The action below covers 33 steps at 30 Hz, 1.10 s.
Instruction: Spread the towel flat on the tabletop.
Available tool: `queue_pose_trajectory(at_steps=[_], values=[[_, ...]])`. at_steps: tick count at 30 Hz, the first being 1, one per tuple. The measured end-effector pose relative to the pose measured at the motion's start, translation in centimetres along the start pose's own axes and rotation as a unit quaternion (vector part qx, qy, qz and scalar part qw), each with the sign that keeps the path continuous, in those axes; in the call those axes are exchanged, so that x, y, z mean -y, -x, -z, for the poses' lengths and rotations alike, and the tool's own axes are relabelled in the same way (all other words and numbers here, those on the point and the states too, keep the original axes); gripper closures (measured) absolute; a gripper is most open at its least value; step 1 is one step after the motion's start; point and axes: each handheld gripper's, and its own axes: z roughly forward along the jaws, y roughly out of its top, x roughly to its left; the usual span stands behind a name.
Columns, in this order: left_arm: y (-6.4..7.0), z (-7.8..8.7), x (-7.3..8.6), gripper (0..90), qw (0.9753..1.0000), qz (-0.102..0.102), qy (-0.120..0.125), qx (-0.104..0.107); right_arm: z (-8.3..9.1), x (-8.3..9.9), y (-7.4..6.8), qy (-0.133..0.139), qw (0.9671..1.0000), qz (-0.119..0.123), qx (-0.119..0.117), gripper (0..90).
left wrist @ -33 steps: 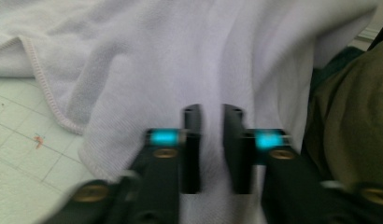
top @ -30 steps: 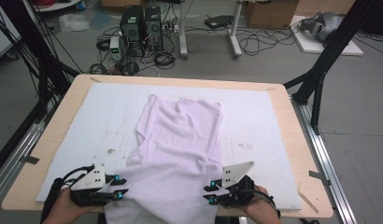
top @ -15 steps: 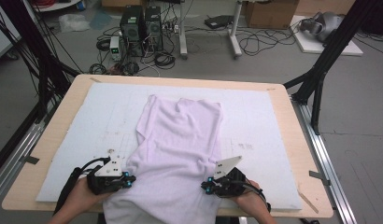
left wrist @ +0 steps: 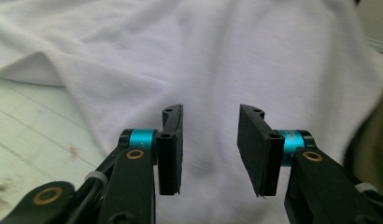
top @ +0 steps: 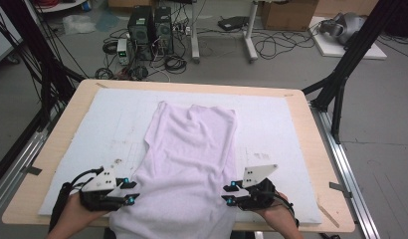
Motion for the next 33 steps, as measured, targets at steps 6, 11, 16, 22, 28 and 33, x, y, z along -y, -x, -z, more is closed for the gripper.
queue_pose_trajectory(at_steps=[6, 11, 16, 22, 28, 33], values=[[-2.6, -3.4, 0.4, 63.3, 0.9983, 0.031, -0.049, -0.004, -2.0, 0.4, 1.1, -0.032, 0.9994, -0.006, 0.007, 63.8], [-2.0, -3.1, 0.7, 88.2, 0.9987, 0.022, -0.045, -0.008, -2.9, 0.9, 1.5, -0.048, 0.9987, -0.015, 0.006, 68.7], [-1.5, -0.9, 1.9, 88.4, 0.9983, 0.030, -0.049, -0.014, -2.3, 0.9, 1.5, -0.053, 0.9985, -0.011, 0.008, 69.3], [-0.6, 0.7, 2.2, 64.9, 0.9988, 0.028, -0.035, -0.016, -0.7, 1.9, 1.7, -0.035, 0.9987, -0.026, 0.025, 65.4], [-1.0, -1.5, 2.0, 72.1, 0.9983, 0.020, -0.054, 0.000, -1.5, 2.0, 1.4, -0.048, 0.9984, -0.017, 0.025, 72.4], [-0.8, -1.4, 2.2, 87.1, 0.9987, 0.026, -0.045, 0.001, -1.3, 1.9, 1.7, -0.059, 0.9982, -0.006, 0.011, 88.0]])
